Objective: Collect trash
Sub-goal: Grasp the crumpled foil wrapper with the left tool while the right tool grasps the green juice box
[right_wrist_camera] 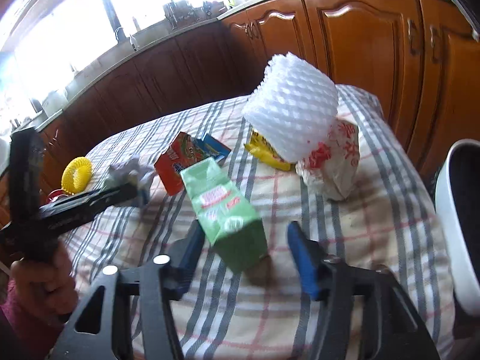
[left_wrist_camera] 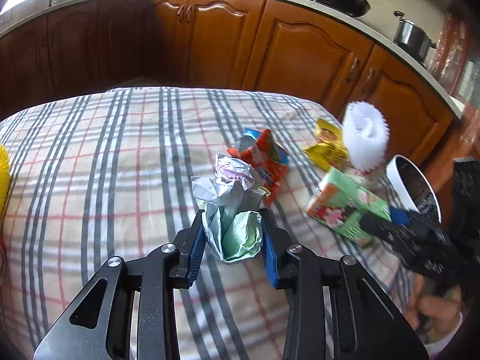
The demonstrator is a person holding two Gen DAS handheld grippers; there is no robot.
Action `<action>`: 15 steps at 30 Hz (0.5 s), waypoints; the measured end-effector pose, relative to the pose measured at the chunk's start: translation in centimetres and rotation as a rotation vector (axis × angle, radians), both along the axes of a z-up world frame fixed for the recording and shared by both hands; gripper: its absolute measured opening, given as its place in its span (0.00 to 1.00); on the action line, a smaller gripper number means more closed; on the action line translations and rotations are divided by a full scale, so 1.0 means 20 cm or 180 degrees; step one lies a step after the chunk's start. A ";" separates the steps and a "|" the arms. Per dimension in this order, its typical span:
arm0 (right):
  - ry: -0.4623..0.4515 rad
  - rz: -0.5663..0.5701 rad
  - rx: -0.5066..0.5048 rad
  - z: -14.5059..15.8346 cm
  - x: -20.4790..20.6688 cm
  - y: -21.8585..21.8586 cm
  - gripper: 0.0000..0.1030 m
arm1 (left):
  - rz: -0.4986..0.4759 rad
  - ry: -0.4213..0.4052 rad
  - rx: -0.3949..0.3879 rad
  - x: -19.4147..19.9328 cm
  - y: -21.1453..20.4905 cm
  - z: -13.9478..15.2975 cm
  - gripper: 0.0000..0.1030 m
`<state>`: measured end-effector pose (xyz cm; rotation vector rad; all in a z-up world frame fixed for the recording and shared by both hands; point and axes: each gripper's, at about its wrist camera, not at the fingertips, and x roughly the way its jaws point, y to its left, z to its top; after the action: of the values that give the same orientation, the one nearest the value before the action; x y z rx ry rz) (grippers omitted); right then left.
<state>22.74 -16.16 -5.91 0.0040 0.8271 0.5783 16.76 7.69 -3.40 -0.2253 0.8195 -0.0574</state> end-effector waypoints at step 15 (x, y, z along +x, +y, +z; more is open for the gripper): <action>-0.0109 -0.0271 0.0088 0.07 -0.12 -0.14 0.31 | -0.0608 -0.0050 -0.0122 -0.08 -0.34 0.07 0.30</action>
<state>20.35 -19.04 -4.46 0.0543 0.7820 0.5083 15.18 0.91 -2.06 -0.1818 0.8228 -0.2543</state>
